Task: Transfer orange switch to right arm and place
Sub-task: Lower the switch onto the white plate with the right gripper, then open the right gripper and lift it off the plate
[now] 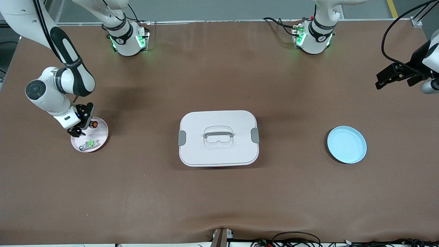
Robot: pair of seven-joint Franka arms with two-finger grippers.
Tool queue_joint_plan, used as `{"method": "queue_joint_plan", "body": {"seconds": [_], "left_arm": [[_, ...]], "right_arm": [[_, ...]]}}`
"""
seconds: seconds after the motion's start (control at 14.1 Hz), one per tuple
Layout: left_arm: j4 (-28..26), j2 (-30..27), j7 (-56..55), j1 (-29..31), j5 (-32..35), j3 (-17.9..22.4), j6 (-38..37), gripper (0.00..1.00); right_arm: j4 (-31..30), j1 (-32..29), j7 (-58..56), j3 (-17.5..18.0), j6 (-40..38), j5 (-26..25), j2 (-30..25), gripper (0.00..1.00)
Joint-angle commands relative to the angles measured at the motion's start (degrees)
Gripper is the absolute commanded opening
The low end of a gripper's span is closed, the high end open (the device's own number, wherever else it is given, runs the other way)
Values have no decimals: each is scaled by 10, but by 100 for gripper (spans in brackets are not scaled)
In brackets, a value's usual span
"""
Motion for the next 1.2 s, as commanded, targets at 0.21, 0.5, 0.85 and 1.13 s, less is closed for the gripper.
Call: {"method": "queue_joint_plan", "body": {"seconds": [0.21,0.5,0.85,1.13], "left_arm": [[-11,-12,17,-6,-4,6,-3,100],[-7,-12,20,-2,-7,7,-2,100],[-10,-9,21,-1,-6,7,-2,100],[-10,-8,21,0,-6,8,-2,100]], "right_arm": [[48,9,60,20,-139,3,-73,100],[154,20,96,21,-311,5,-95,100],[245,63,227,21,-480,20,-146,100],[261,93,352,21,-533,45,-189,100]]}}
